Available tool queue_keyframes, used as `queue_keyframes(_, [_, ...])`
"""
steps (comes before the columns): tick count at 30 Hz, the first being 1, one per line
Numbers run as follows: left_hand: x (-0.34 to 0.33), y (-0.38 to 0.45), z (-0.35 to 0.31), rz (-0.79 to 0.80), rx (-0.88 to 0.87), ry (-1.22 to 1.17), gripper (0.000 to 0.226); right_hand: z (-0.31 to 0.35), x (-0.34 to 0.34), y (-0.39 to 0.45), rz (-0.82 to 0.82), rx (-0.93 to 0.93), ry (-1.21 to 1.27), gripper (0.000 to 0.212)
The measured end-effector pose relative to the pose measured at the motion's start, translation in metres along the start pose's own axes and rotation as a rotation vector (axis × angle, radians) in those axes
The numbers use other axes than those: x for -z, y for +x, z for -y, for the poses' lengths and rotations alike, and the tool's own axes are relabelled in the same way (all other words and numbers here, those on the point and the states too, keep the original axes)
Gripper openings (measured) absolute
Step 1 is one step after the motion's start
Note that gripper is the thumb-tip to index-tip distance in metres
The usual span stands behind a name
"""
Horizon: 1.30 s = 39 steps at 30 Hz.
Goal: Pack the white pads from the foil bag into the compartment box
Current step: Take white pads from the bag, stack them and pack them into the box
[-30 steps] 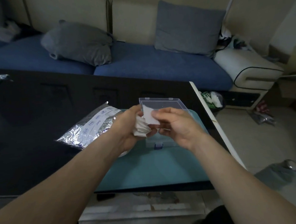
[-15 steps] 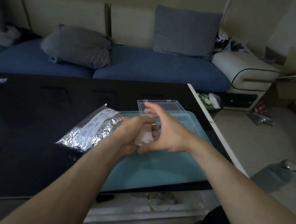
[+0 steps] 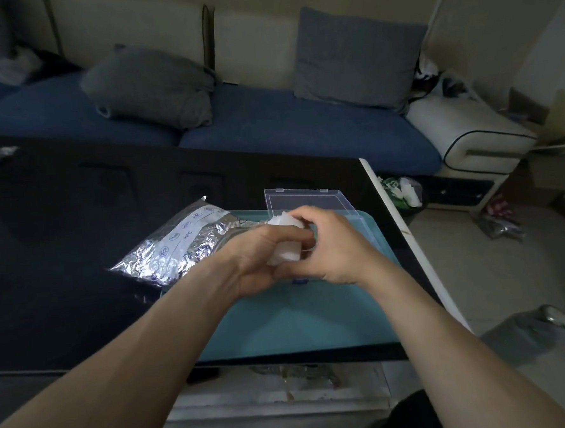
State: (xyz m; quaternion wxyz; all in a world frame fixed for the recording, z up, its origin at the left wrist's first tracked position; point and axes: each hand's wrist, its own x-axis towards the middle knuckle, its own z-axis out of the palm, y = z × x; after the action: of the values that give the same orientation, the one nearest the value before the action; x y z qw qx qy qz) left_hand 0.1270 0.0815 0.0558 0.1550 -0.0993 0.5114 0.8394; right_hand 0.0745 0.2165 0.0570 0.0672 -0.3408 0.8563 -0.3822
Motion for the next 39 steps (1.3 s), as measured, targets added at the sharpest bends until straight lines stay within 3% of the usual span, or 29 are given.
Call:
queue_keyframes(5, [0.003,0.007,0.003,0.011,0.04,-0.002,0.016,0.004,0.001,-0.003,0.033,0.011,0.033,0.091])
queue_keyframes(8, [0.003,0.008,0.006,-0.018,0.041,0.032,0.016,0.006,0.0,0.0,-0.016,0.01,-0.14,0.059])
queue_keyframes(10, [0.002,0.008,0.007,-0.074,0.008,0.043,0.029,0.005,0.0,0.001,-0.016,-0.025,-0.163,0.054])
queue_keyframes(14, [0.002,0.009,0.009,-0.245,-0.128,0.135,0.037,0.004,0.002,-0.002,0.054,-0.038,-0.219,0.097])
queue_keyframes(18, [0.001,0.005,0.007,-0.149,-0.1,0.184,0.037,0.006,-0.001,-0.002,0.011,0.045,-0.111,0.07])
queue_keyframes(23, [0.0,0.004,0.007,-0.116,-0.033,0.15,0.015,0.008,-0.005,-0.004,0.055,0.065,-0.13,0.088])
queue_keyframes(30, [0.0,0.005,0.005,-0.153,-0.047,0.061,0.008,0.011,-0.01,-0.001,-0.056,0.036,-0.238,0.059])
queue_keyframes(32, [0.003,0.005,0.005,-0.133,-0.01,0.1,0.008,0.015,-0.008,-0.004,-0.032,0.036,-0.203,0.058])
queue_keyframes(35, [0.007,0.007,0.008,-0.133,0.057,0.154,0.026,0.016,-0.006,-0.007,0.031,0.008,-0.108,0.06])
queue_keyframes(39, [0.01,0.007,0.01,-0.107,0.09,0.171,0.022,-0.003,-0.005,-0.002,0.236,-0.146,0.075,0.071])
